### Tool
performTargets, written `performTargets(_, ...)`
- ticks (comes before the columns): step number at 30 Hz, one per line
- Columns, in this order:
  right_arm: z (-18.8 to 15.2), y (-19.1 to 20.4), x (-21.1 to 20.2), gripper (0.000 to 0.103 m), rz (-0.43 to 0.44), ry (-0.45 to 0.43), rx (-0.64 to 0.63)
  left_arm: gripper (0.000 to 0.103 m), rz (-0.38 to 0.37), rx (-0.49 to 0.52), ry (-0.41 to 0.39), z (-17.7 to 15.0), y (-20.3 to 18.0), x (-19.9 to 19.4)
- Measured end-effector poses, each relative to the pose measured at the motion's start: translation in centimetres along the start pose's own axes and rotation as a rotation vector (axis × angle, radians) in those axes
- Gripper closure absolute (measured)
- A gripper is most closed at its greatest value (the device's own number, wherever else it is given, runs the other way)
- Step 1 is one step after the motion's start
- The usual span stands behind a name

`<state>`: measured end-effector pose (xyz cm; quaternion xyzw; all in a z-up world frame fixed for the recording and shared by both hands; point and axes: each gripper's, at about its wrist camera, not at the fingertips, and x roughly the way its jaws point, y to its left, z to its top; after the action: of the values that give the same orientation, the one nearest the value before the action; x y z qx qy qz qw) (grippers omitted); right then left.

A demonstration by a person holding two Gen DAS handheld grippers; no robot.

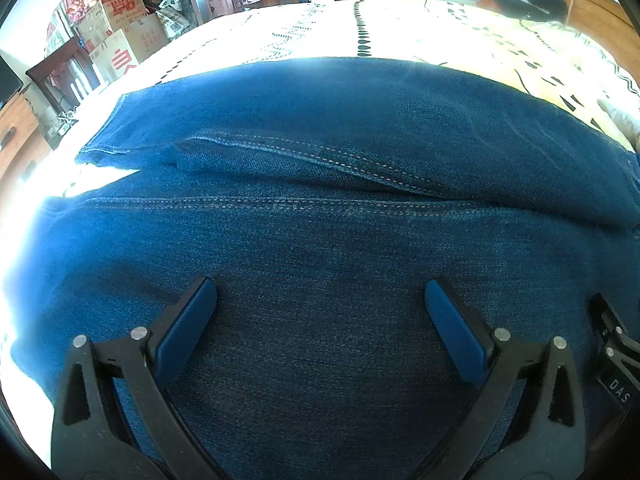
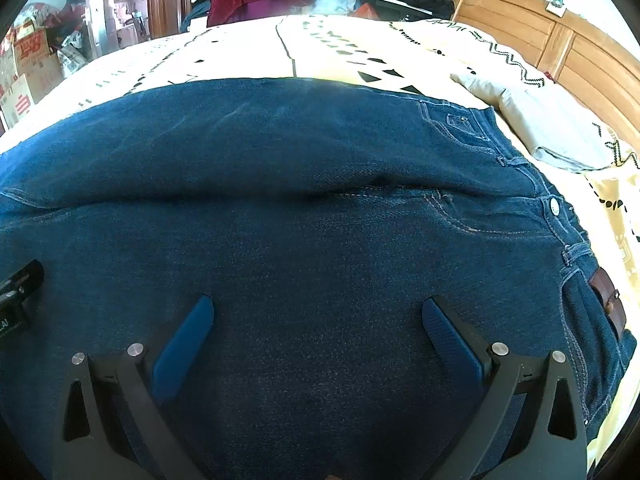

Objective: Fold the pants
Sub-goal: 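Lower both tools over the jeans waistband and hold them open, then move both tools toward the jeans leg hems at the bed edge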

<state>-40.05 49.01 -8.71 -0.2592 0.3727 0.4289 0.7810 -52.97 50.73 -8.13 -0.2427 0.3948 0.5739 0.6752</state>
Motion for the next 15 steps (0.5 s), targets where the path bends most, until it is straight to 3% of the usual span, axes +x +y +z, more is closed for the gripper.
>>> performTargets(7, 0.1, -0.1, 0.1, 0.0, -0.002, 0.005, -0.001, 0.0, 0.011, 0.013, 0.0, 0.3, -0.4, 0.1)
performTargets(9, 0.1, -0.1, 0.2, 0.0, -0.007, 0.008, -0.002, 0.0, 0.011, 0.002, 0.039, 1.2, -0.6, 0.5)
performTargets(12, 0.2, -0.3, 0.1, 0.0, 0.003, 0.02, 0.001, 0.0, -0.081, 0.042, 0.096, 2.8, 0.4, 0.1)
performTargets(15, 1.0, -1.2, -0.8, 0.0, 0.093, 0.076, 0.011, 0.0, -0.046, 0.085, -0.093, 5.7, 3.2, -4.1)
